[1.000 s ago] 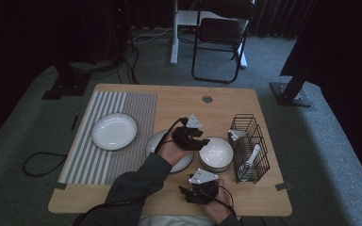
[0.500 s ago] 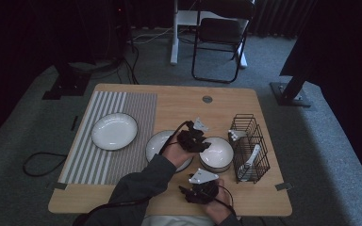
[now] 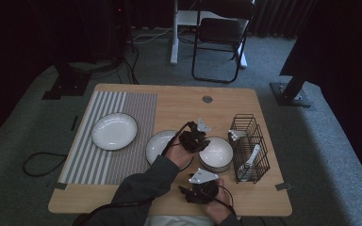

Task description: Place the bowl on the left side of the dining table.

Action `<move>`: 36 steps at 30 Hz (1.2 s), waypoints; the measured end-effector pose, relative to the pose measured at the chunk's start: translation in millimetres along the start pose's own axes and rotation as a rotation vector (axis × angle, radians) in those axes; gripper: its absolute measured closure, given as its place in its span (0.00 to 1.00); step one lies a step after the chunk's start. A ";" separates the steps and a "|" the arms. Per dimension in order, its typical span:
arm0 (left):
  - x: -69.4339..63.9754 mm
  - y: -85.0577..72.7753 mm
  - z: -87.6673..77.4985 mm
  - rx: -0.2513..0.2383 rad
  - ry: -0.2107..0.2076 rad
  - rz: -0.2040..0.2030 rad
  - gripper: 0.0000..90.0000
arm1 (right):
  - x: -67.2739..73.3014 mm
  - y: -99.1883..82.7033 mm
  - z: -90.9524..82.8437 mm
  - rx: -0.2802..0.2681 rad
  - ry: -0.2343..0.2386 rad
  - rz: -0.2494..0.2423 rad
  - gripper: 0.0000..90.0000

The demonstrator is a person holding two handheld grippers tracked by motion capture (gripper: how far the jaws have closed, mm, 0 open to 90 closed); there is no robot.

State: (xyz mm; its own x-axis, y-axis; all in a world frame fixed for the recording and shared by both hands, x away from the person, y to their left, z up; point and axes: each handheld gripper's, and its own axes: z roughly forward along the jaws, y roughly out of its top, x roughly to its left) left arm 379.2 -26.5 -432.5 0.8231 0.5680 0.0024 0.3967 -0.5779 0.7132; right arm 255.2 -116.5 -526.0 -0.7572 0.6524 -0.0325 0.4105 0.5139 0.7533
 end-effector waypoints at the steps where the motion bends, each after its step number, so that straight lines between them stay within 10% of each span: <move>1: 0.4 0.9 -1.8 -0.015 -0.002 -0.008 0.93 | 0.0 0.0 0.0 0.000 0.000 0.000 0.41; 36: 24.4 5.5 -27.8 -0.135 -0.119 -0.129 0.92 | -0.7 -0.2 -0.2 0.001 0.000 0.000 0.41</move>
State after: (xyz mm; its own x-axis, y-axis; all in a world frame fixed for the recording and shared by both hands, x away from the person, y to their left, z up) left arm 390.1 0.5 -409.0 0.8143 0.5543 -0.1724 0.4508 -0.4167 0.7894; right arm 255.6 -117.1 -526.0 -0.7573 0.6523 -0.0329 0.4108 0.5148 0.7525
